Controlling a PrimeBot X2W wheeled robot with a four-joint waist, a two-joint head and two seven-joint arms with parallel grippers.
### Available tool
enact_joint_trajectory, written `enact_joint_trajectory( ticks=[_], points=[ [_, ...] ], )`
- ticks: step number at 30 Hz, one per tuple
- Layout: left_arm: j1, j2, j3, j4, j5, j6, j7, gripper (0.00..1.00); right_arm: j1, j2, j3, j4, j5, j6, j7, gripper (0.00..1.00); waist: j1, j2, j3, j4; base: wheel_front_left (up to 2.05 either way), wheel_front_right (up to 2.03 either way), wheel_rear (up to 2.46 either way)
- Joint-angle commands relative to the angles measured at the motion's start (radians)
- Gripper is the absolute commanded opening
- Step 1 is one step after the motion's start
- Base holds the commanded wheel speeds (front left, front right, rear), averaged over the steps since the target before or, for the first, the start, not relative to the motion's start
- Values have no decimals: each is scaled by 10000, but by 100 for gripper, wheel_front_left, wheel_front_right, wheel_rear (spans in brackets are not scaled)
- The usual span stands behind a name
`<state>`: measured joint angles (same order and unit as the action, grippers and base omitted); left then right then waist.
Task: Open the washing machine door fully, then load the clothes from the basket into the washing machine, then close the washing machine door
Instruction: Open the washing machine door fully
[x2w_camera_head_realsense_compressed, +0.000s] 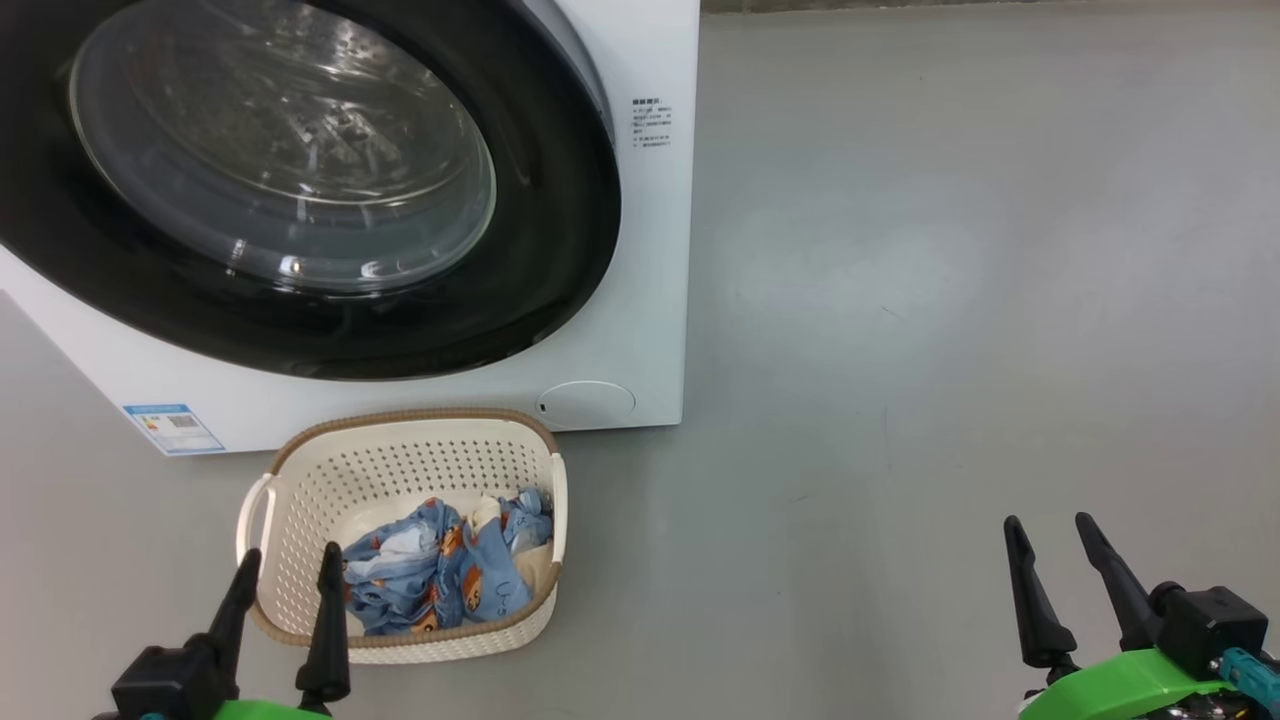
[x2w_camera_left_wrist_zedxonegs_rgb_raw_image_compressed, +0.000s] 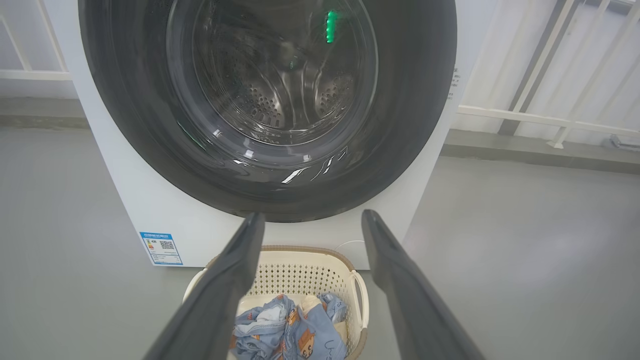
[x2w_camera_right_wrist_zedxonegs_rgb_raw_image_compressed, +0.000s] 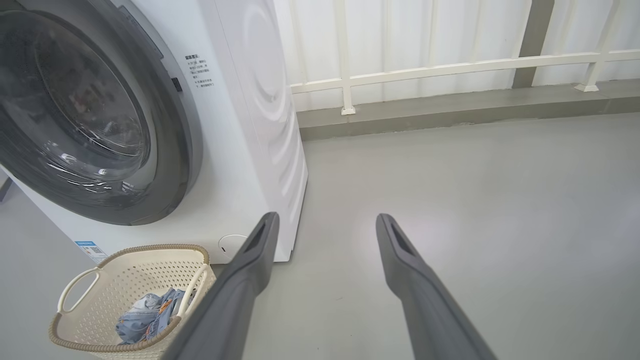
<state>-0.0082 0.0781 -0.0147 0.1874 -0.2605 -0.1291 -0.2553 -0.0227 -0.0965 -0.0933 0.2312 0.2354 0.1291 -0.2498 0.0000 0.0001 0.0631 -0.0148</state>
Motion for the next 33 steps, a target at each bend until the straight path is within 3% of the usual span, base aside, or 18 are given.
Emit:
enact_joint_trajectory(
  ticks=[1, 3, 5, 6, 7, 8, 25, 33],
  points=[
    [-361, 83, 283, -260, -54, -16, -65, 100, -297, -49, 311, -288, -104, 16, -120, 96, 0, -1, -3, 26, 0, 0, 0],
    [-343, 57, 227, -264, -80, -16, -65, 100, -336, 14, 330, -334, 42, 16, -120, 44, 0, -1, -8, 54, 0, 0, 0],
    [-320, 33, 159, -263, -120, -16, -65, 100, -447, 140, 296, -375, 461, 16, -120, 20, 0, -1, -12, 92, 0, 0, 0],
    [-312, 27, 143, -260, -133, -16, -65, 100, -501, 186, 297, -391, 657, 16, -120, 15, 0, -1, -14, 104, 0, 0, 0],
    [-302, 19, 129, -259, -145, -16, -65, 100, -562, 235, 322, -384, 917, 16, -120, 3, 0, -1, -12, 116, 0, 0, 0],
    [-292, 11, 116, -257, -156, -16, -65, 100, -641, 279, 381, -375, 1227, 16, -120, 0, 0, -1, -17, 129, 0, 0, 0],
    [-631, -120, -342, -133, -298, -16, -65, 100, -3860, 455, 1340, -25, 7015, 16, -120, 0, 0, -1, 387, 624, 0, 0, 0],
    [-904, -185, -445, -113, -396, -16, -65, 100, -5497, 10, 1537, 106, 9978, 16, 22, 0, 0, -1, 740, 1092, 0, 0, 0]
  ],
)
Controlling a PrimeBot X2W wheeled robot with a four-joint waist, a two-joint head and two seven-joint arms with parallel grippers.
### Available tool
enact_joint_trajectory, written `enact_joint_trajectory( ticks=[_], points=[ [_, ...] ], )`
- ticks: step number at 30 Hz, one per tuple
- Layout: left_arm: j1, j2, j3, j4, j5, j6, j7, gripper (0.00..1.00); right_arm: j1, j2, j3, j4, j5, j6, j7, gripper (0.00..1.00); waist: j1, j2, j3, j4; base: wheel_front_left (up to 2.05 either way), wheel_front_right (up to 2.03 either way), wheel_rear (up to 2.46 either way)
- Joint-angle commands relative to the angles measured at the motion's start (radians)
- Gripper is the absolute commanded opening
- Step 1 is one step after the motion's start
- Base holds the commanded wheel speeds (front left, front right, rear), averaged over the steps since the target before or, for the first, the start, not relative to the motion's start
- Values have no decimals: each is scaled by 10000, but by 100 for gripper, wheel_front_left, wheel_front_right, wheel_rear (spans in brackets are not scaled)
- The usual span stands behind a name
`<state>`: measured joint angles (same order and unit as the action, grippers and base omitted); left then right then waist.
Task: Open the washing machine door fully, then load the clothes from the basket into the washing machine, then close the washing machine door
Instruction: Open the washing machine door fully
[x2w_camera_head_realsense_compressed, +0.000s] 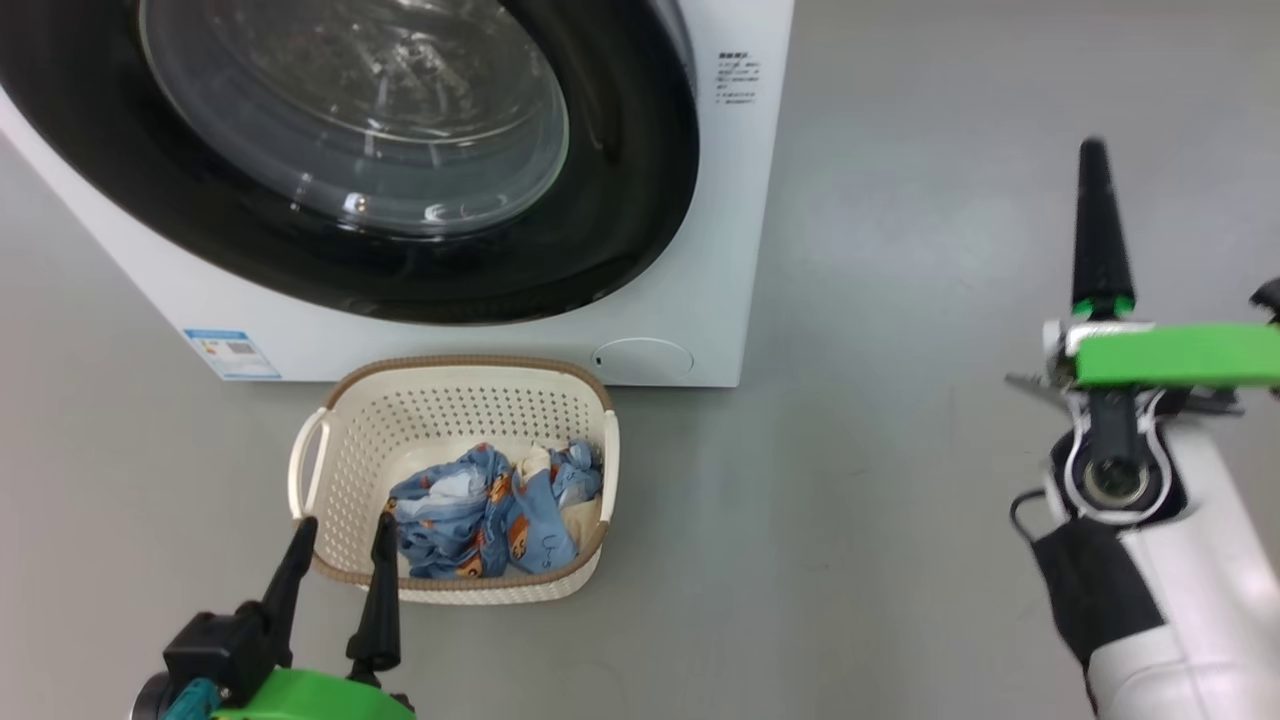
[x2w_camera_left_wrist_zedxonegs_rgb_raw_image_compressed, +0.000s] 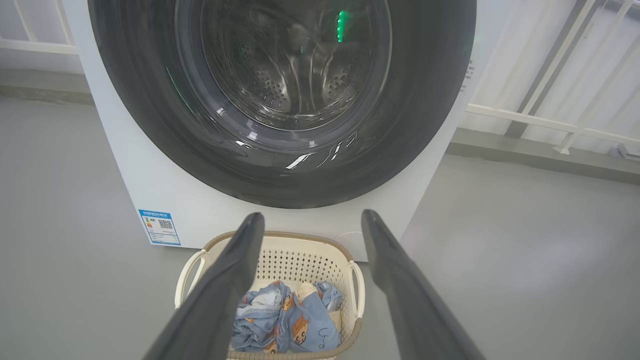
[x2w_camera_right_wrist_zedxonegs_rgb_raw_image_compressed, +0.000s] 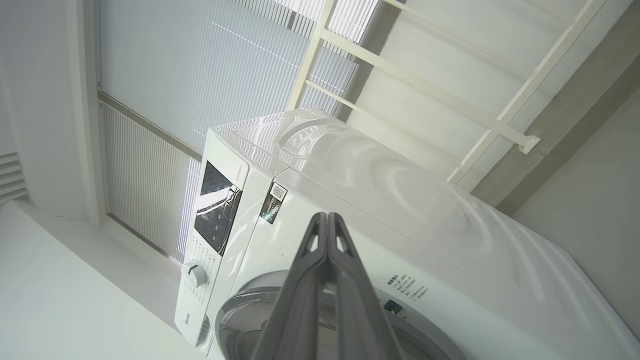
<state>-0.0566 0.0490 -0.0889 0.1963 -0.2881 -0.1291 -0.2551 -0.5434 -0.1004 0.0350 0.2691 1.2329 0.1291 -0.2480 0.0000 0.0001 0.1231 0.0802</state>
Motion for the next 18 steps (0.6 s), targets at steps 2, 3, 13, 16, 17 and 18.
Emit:
enact_joint_trajectory(
  ticks=[2, 3, 13, 16, 17, 18],
  points=[
    [-506, 92, 267, -208, -142, -16, -67, 100, -628, -131, 284, -281, 783, 16, 196, 0, 0, -1, 248, 252, 0, 0, 0],
    [-546, 86, 251, -210, -155, -16, -67, 100, -797, -205, 261, -243, 1178, 16, 323, 0, 0, -1, 300, 305, 0, 0, 0],
    [-1004, 30, -28, -218, -351, -16, -67, 100, -2284, -888, 538, 654, 3265, 16, 2356, 0, 0, -1, 861, 895, 0, 0, 0],
    [-1156, 21, -167, -232, -440, -16, -67, 100, -2713, -1008, 558, 1157, 3702, 16, 3136, 0, 0, -1, 1066, 1085, 0, 0, 0],
    [-1210, 19, -231, -229, -494, -16, -67, 100, -2859, -1059, 524, 1313, 3819, 16, 3347, 0, 0, -1, 1132, 1155, 0, 0, 0],
    [-1263, 18, -304, -224, -563, -16, -67, 100, -3009, -1113, 510, 1470, 3924, 16, 3588, 0, 0, -1, 1199, 1217, 0, 0, 0]
  ],
)
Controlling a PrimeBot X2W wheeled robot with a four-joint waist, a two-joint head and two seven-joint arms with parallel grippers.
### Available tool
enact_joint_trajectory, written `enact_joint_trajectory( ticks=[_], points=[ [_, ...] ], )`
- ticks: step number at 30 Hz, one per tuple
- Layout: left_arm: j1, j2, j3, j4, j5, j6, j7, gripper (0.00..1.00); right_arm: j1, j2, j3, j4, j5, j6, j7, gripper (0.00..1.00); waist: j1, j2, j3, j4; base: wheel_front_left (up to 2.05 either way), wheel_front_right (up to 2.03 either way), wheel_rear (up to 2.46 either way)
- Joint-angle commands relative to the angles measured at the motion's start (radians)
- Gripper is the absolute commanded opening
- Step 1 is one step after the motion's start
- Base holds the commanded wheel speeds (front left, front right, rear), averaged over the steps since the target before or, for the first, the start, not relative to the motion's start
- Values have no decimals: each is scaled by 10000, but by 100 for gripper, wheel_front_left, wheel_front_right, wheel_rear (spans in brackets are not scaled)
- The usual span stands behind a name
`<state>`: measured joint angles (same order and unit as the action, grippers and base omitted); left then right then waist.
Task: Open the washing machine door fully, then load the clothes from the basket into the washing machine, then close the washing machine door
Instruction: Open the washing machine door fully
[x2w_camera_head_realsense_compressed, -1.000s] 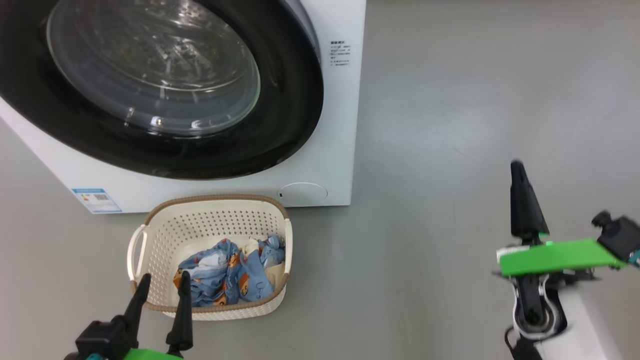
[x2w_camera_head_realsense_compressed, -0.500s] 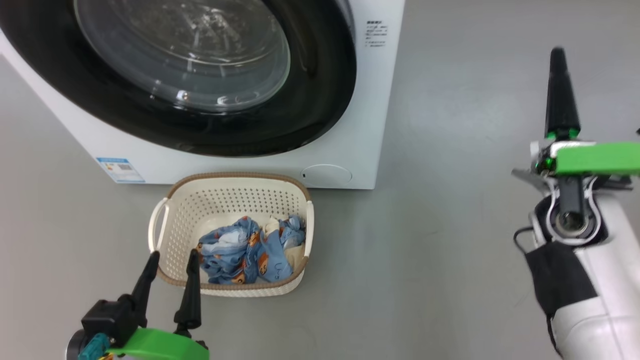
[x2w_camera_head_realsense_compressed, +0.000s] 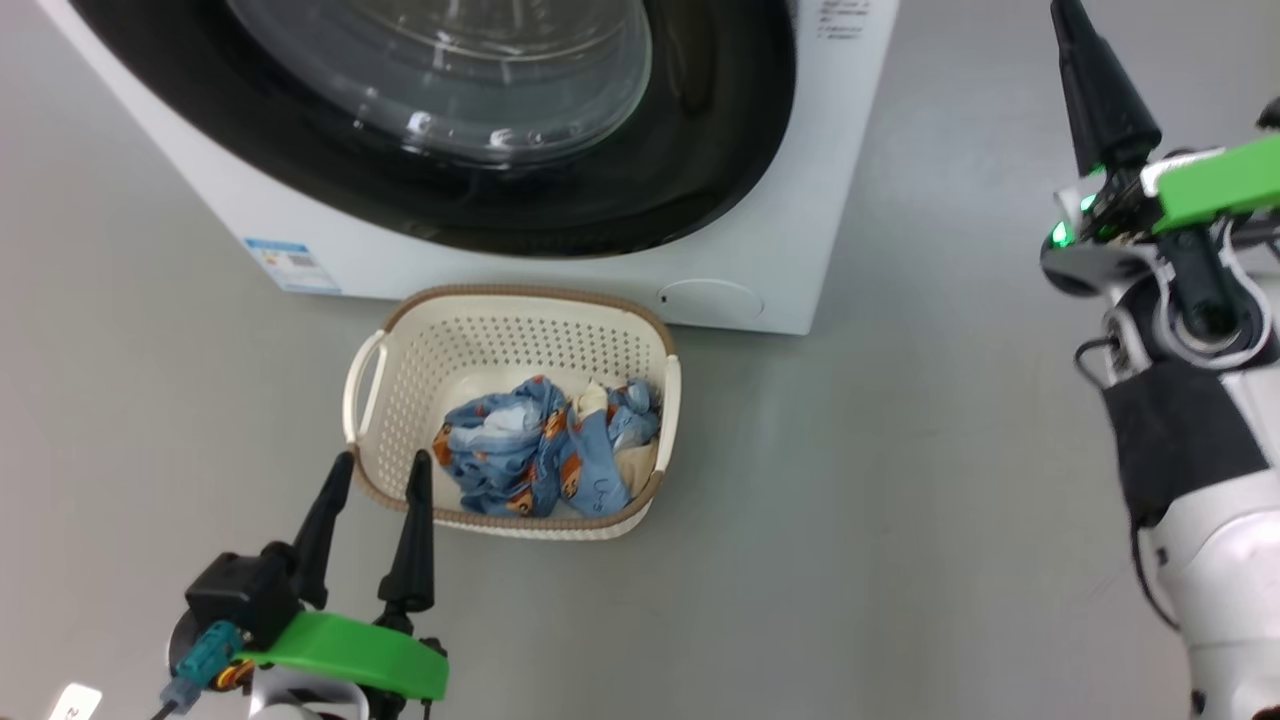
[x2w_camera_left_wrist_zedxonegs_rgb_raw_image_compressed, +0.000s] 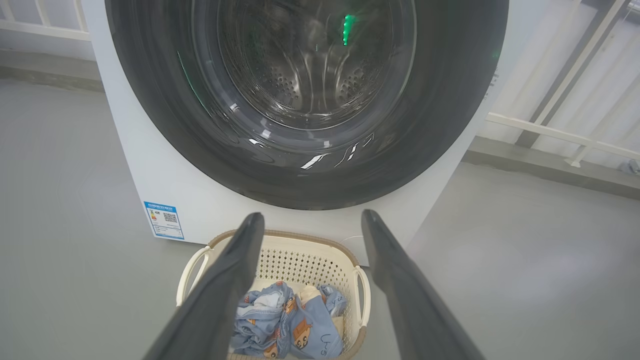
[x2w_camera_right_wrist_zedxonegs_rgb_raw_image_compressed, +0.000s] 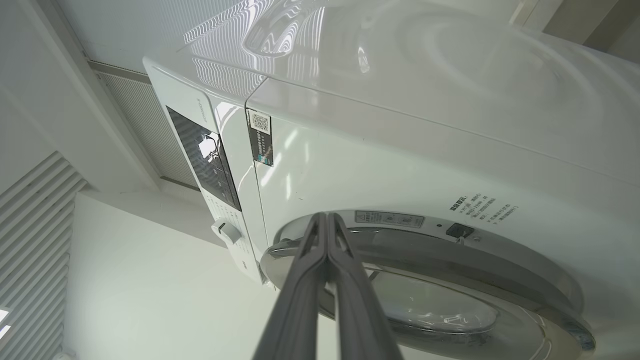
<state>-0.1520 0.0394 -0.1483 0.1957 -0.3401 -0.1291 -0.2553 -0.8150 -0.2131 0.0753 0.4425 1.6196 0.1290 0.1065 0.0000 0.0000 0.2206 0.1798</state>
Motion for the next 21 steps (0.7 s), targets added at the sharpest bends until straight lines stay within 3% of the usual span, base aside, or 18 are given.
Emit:
enact_joint_trajectory(
  ticks=[1, 21],
  points=[
    [-357, 113, 232, -212, -115, -16, -65, 100, -457, -53, 99, -127, 111, 17, 249, 0, 0, 0, 295, 274, 0, 0, 0],
    [-1269, 109, -261, -345, -722, -16, -65, 100, -3350, -537, 959, 2023, -426, 17, 2517, 0, 0, 0, 1705, 843, 0, 0, 0]
  ],
)
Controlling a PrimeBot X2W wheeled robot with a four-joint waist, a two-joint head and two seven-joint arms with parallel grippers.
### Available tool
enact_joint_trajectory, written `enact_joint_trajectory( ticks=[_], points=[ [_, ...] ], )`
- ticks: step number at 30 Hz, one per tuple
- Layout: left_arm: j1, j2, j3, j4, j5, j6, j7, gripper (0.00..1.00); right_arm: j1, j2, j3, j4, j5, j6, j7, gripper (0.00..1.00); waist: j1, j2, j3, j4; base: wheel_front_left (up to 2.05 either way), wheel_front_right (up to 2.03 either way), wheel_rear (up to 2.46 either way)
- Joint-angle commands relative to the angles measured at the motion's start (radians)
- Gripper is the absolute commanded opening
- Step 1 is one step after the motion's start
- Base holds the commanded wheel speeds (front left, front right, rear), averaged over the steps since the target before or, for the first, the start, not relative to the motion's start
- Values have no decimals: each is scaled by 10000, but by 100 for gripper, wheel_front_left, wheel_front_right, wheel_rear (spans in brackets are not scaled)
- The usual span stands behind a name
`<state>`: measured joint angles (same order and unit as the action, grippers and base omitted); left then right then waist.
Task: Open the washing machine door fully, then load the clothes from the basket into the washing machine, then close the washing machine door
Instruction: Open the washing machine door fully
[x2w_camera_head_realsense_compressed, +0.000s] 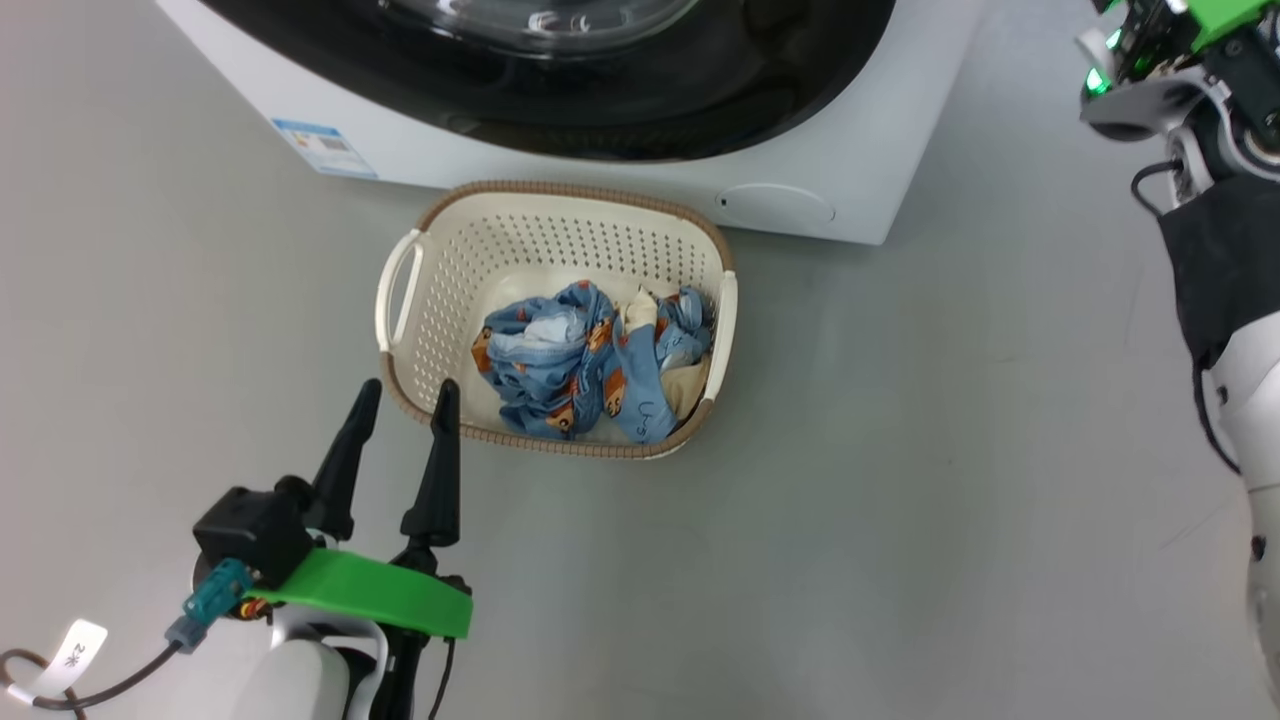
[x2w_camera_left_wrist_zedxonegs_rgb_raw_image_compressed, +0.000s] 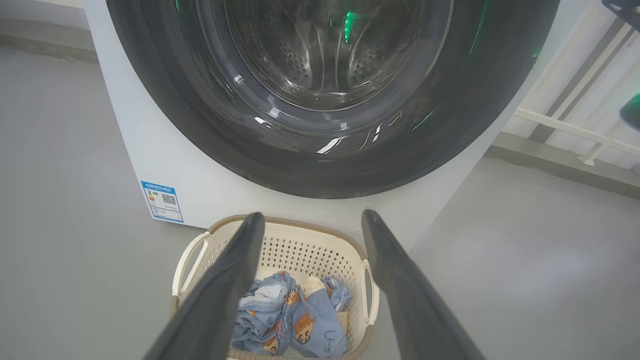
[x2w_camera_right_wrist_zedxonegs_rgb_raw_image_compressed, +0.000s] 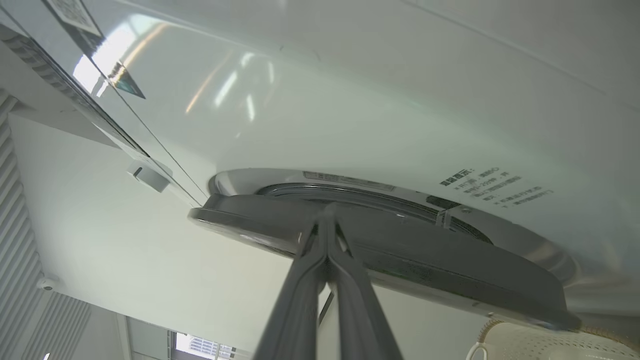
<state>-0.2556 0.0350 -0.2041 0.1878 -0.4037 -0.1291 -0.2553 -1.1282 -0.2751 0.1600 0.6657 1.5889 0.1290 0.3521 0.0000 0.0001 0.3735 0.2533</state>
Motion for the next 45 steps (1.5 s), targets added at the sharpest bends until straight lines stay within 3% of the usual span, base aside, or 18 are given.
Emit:
enact_joint_trajectory(
  ticks=[1, 26, 45],
  points=[
    [-265, 153, 284, -267, -103, -16, -65, 100, -334, 69, 147, -91, -166, 17, 92, 0, 0, -1, 236, 139, 0, 0, 0],
    [-836, 153, -410, -284, -506, -16, -65, 100, -2105, -114, 498, 1768, -210, 17, 1583, 0, 0, -1, 1081, 837, 0, 0, 0],
    [-888, 152, -526, -316, -696, -16, -65, 100, -1931, 75, 1029, 1398, -421, 17, 2184, 0, 0, -1, 1094, 937, 0, 0, 0]
  ],
)
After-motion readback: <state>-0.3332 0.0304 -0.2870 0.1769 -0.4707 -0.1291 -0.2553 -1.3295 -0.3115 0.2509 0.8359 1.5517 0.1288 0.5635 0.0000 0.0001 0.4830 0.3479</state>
